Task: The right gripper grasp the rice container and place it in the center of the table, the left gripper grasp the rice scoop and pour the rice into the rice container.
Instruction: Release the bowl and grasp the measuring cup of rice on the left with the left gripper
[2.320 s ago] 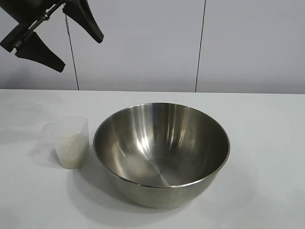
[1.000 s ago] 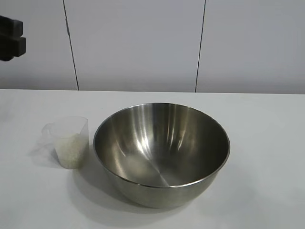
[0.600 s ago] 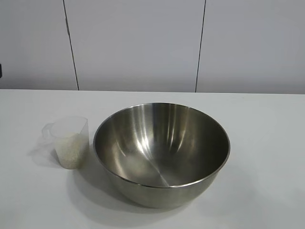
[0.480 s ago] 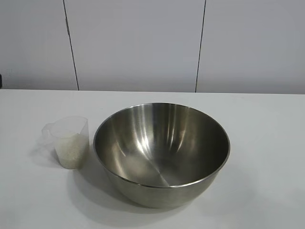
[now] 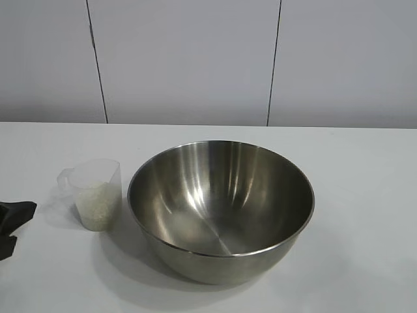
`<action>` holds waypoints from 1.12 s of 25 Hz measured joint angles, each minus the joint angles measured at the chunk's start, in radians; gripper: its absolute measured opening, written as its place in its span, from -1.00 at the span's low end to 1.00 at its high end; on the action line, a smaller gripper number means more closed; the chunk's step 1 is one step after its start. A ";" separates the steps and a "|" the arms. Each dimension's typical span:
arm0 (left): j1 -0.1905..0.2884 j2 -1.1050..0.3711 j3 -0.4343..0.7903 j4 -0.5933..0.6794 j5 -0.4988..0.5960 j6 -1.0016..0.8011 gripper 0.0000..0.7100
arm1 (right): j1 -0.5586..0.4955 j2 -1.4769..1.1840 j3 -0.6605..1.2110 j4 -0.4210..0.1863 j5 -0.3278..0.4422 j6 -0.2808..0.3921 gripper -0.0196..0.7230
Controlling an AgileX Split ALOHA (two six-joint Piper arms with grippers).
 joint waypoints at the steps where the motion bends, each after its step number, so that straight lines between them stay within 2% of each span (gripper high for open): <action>1: 0.000 0.011 -0.011 0.000 0.000 0.001 0.33 | 0.000 0.000 0.000 0.000 -0.001 0.000 0.52; 16: 0.000 0.157 -0.156 -0.006 -0.003 0.017 0.33 | 0.000 0.000 0.000 0.000 -0.001 0.000 0.52; 28: 0.000 0.159 -0.243 0.019 -0.001 0.019 0.33 | 0.000 0.000 0.000 0.000 -0.001 0.000 0.52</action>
